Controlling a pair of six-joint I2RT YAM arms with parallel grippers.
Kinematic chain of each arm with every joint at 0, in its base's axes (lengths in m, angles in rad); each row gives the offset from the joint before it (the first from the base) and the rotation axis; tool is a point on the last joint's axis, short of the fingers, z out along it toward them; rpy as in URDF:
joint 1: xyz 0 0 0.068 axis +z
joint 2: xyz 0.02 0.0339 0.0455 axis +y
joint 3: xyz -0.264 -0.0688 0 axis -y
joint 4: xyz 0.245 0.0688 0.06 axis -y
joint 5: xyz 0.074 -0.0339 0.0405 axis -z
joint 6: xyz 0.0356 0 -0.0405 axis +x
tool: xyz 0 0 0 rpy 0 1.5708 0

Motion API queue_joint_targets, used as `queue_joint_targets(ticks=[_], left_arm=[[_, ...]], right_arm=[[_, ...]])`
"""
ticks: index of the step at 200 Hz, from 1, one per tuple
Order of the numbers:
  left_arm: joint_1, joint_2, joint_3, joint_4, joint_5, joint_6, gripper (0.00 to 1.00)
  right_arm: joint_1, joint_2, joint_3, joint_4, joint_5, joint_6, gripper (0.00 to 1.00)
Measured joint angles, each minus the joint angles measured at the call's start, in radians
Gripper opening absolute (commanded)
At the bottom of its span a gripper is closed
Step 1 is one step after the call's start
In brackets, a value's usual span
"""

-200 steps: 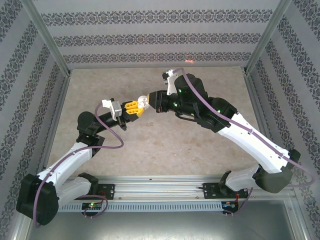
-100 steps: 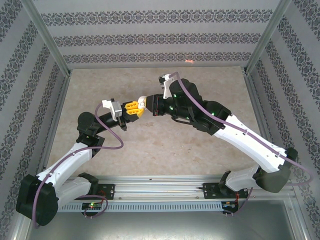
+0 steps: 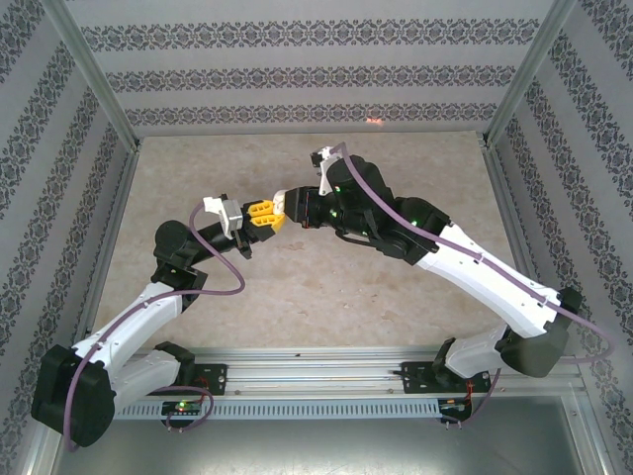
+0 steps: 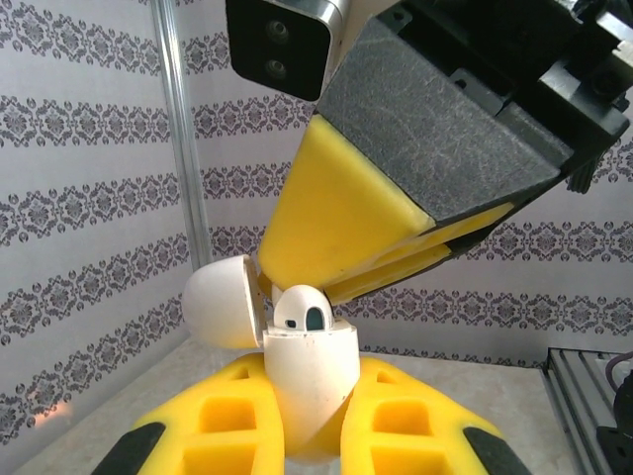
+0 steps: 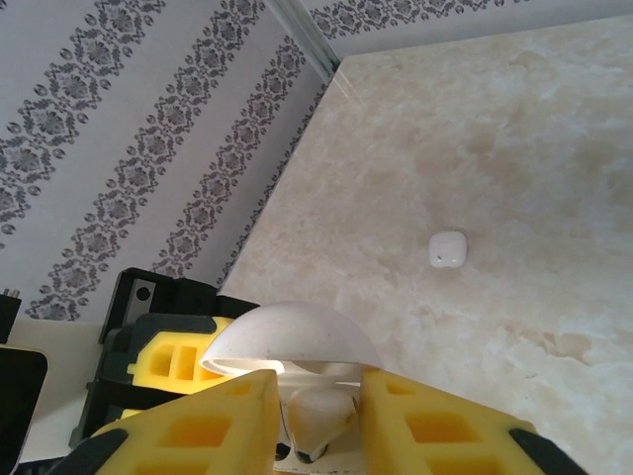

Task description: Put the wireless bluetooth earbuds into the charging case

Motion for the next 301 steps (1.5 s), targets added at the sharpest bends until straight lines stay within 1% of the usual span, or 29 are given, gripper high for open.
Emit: queue_joint_targets(ticks=[58, 100, 123, 143, 166, 188, 220, 246, 285, 301], left_arm=[[-0.002, 0.0, 0.0, 0.001, 0.0, -0.004, 0.0], [-0.002, 0.0, 0.0, 0.004, -0.003, -0.023, 0.0], [-0.002, -0.001, -0.001, 0.009, -0.002, -0.039, 0.0], [-0.003, -0.001, -0.001, 0.01, 0.008, -0.066, 0.0], [-0.003, -0.006, -0.001, 0.01, 0.029, -0.11, 0.0], [-0.003, -0.019, 0.0, 0.006, 0.051, -0.159, 0.0], [-0.003, -0.021, 0.018, -0.038, 0.084, -0.204, 0.0], [-0.003, -0.017, 0.026, -0.06, 0.103, -0.23, 0.0], [-0.005, -0.006, 0.026, -0.076, 0.106, -0.259, 0.0], [-0.009, -0.011, 0.027, -0.122, 0.092, -0.259, 0.0]], right_arm=[[0.0, 0.005, 0.029, -0.057, 0.024, -0.001, 0.43], [0.006, 0.003, 0.073, -0.105, 0.03, -0.024, 0.5], [-0.023, -0.015, 0.095, -0.121, 0.019, -0.037, 0.52], [-0.111, -0.035, 0.093, -0.119, -0.066, -0.034, 0.51], [-0.24, -0.037, 0.066, -0.089, -0.227, -0.006, 0.46], [-0.304, -0.007, 0.036, -0.046, -0.385, 0.029, 0.41], [-0.317, 0.089, 0.019, 0.016, -0.601, 0.073, 0.37], [-0.317, 0.141, -0.009, 0.071, -0.72, 0.114, 0.33], [-0.321, 0.145, -0.042, 0.152, -0.791, 0.16, 0.32], [-0.322, 0.133, -0.061, 0.17, -0.795, 0.16, 0.32]])
